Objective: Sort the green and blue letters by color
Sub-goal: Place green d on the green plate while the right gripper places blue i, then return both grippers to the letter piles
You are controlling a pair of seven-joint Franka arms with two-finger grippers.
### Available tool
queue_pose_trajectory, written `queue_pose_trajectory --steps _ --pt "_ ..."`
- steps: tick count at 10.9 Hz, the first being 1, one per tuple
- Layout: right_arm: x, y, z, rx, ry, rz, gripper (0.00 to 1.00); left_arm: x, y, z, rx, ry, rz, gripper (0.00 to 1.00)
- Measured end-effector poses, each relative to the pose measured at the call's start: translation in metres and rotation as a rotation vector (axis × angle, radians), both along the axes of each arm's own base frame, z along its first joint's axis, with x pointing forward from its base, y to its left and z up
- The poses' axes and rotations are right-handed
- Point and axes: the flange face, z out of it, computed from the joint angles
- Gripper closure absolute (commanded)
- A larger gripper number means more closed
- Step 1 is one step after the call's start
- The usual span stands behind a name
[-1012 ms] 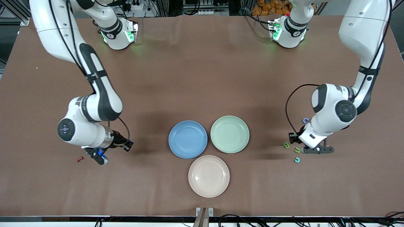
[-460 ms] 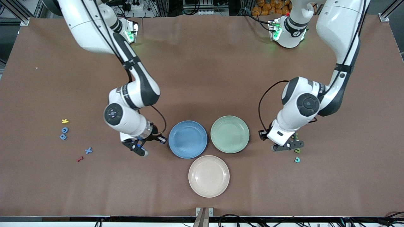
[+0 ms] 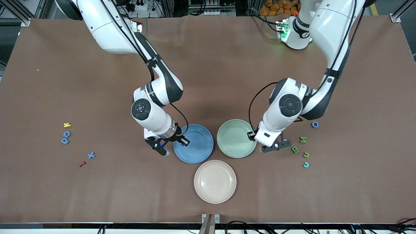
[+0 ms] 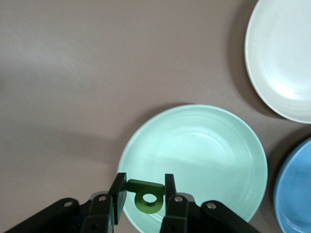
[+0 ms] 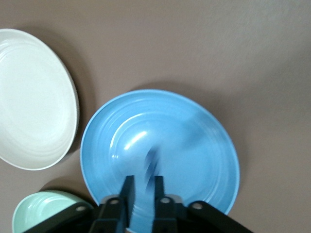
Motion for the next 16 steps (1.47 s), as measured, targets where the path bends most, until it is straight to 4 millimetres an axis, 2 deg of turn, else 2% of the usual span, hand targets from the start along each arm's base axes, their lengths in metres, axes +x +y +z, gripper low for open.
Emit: queue_pose_trajectory --steps 1,2,3,5,7,10,12,14,16 --pt "-0.003 0.007 0.001 0.003 0.002 -0.006 0.0 -0.005 -0.015 -0.007 -0.002 0.01 0.015 0.83" --pt "-0.006 0.013 0.001 0.004 0.002 -0.001 0.0 -0.008 -0.028 -0.013 -0.005 0.017 0.027 0.66" --pt "-0.008 0.017 0.002 0.004 0.001 0.004 0.0 -0.01 -0.036 -0.018 -0.007 0.021 0.034 0.01" --pt "-0.001 0.005 0.001 -0.008 -0.005 -0.011 0.0 -0.009 -0.04 -0.021 -0.008 0.024 0.036 0.0" --pt "0.02 -0.032 0.001 -0.024 -0.014 -0.057 0.0 -0.009 -0.042 -0.02 -0.01 0.02 0.033 0.0" --pt "0.054 -0.124 -0.009 -0.099 -0.017 0.005 0.0 -0.008 -0.044 -0.016 -0.013 0.012 0.031 0.0" --pt "0.061 -0.18 -0.023 -0.183 0.011 0.144 0.0 -0.004 -0.038 -0.016 0.006 0.0 0.027 0.0" --pt "0.067 -0.233 -0.026 -0.219 0.032 0.293 0.0 0.003 -0.025 -0.017 0.027 -0.014 -0.001 0.0" --pt "0.074 -0.296 -0.021 -0.231 0.027 0.453 0.0 0.015 0.002 -0.018 0.04 -0.015 -0.061 0.0"
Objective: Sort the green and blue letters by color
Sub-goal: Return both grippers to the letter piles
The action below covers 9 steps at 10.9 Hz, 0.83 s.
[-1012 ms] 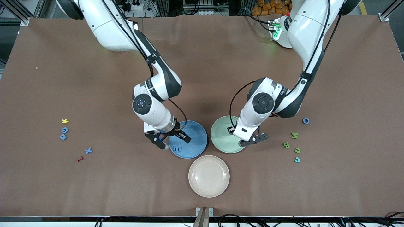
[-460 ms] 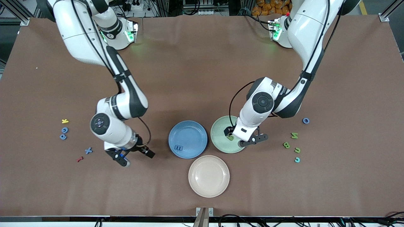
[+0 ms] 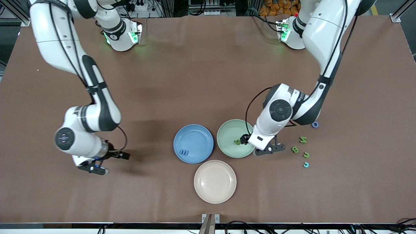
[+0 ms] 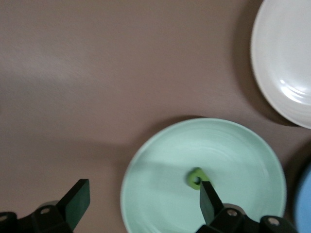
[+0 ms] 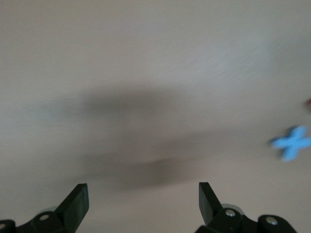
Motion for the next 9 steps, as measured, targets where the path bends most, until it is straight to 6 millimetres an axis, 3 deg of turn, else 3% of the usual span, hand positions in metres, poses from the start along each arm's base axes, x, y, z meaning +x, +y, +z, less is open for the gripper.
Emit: queue_pose_trajectory --steps 2,4,7,9 --pt "0.003 -0.071 0.003 -0.035 -0.007 0.178 0.0 0.009 0.036 -0.007 0.016 0.014 -0.053 0.0" --pt "0.001 -0.119 0.0 -0.124 0.008 0.309 0.0 0.014 0.069 -0.014 0.028 0.03 -0.11 0.0" --pt "-0.008 -0.123 -0.023 -0.167 -0.025 0.388 0.0 0.012 0.122 -0.016 0.048 0.051 -0.232 0.0" --pt "-0.017 -0.144 -0.042 -0.172 -0.059 0.467 0.0 0.006 0.157 -0.018 0.057 0.071 -0.287 0.0"
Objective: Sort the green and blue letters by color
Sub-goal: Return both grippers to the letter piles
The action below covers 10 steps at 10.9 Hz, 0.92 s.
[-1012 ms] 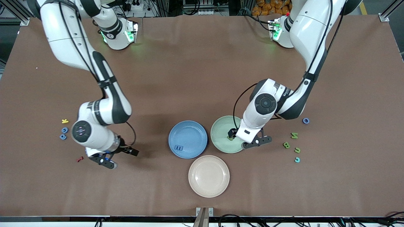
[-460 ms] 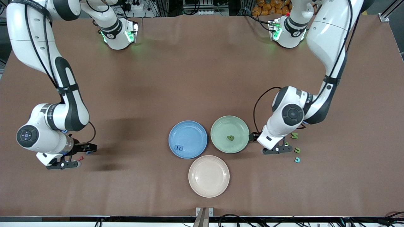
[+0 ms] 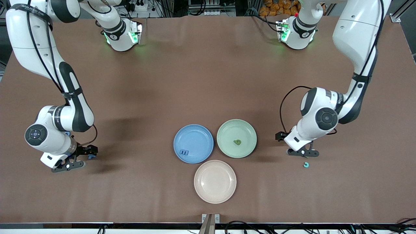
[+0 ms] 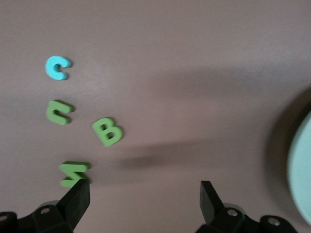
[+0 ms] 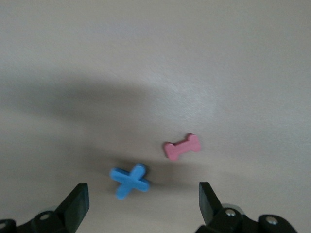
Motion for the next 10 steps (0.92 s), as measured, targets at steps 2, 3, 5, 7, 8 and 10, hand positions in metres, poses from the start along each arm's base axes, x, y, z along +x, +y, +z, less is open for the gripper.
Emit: queue_pose_trajectory --steps 2,3,5,7,8,10 --pt "-0.006 -0.01 -0.008 0.002 -0.017 0.028 0.0 -0.009 0.021 -0.005 -0.005 -0.016 -0.029 0.0" --pt "-0.006 -0.004 -0.01 0.008 -0.029 0.038 0.0 -0.015 0.03 -0.011 -0.011 -0.036 -0.045 0.0" --pt "-0.007 0.01 -0.015 0.029 -0.046 0.051 0.0 -0.026 0.048 -0.024 -0.017 -0.049 -0.091 0.0" --pt "-0.006 0.021 -0.015 0.044 -0.052 0.06 0.0 -0.03 0.068 -0.028 -0.017 -0.052 -0.125 0.0" --pt "-0.006 0.021 -0.016 0.048 -0.05 0.058 0.0 -0.03 0.077 -0.029 -0.017 -0.053 -0.136 0.0" --pt "-0.01 0.01 -0.024 0.05 -0.039 0.038 0.0 -0.03 0.086 -0.03 -0.017 -0.052 -0.139 0.0"
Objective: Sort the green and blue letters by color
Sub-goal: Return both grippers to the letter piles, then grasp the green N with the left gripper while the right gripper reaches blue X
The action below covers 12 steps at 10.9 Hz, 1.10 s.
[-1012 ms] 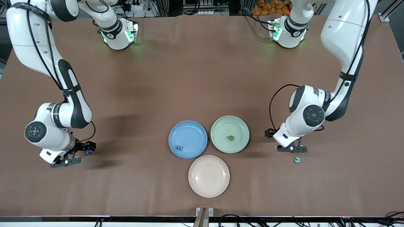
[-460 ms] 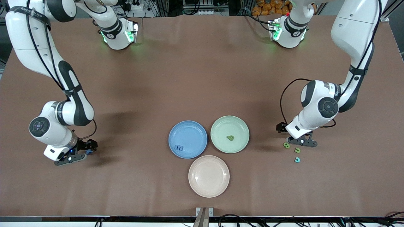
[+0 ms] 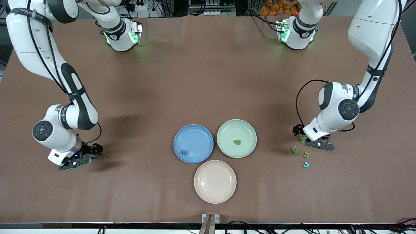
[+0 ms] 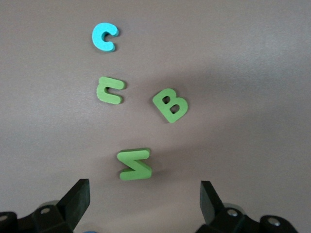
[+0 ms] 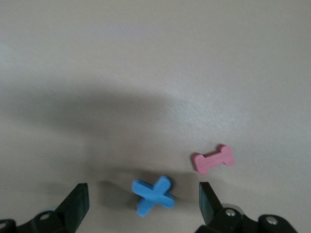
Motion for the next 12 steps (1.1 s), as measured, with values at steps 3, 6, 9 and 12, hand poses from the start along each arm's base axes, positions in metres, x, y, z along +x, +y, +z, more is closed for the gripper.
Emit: queue_pose_trajectory --steps 3,6,9,12 --pt "-0.004 -0.01 -0.02 0.025 -0.037 0.004 0.0 0.001 0.006 -0.007 -0.009 -0.02 0.011 0.0" --pt "-0.005 -0.02 -0.019 0.08 -0.055 0.017 0.0 0.001 0.016 -0.023 -0.017 -0.023 0.026 0.0" --pt "-0.002 -0.011 -0.016 0.091 -0.073 0.033 0.0 0.002 0.016 -0.029 -0.02 -0.025 0.025 0.0" --pt "0.004 -0.004 -0.009 0.096 -0.094 0.045 0.0 0.004 0.016 -0.031 -0.022 -0.028 0.021 0.0"
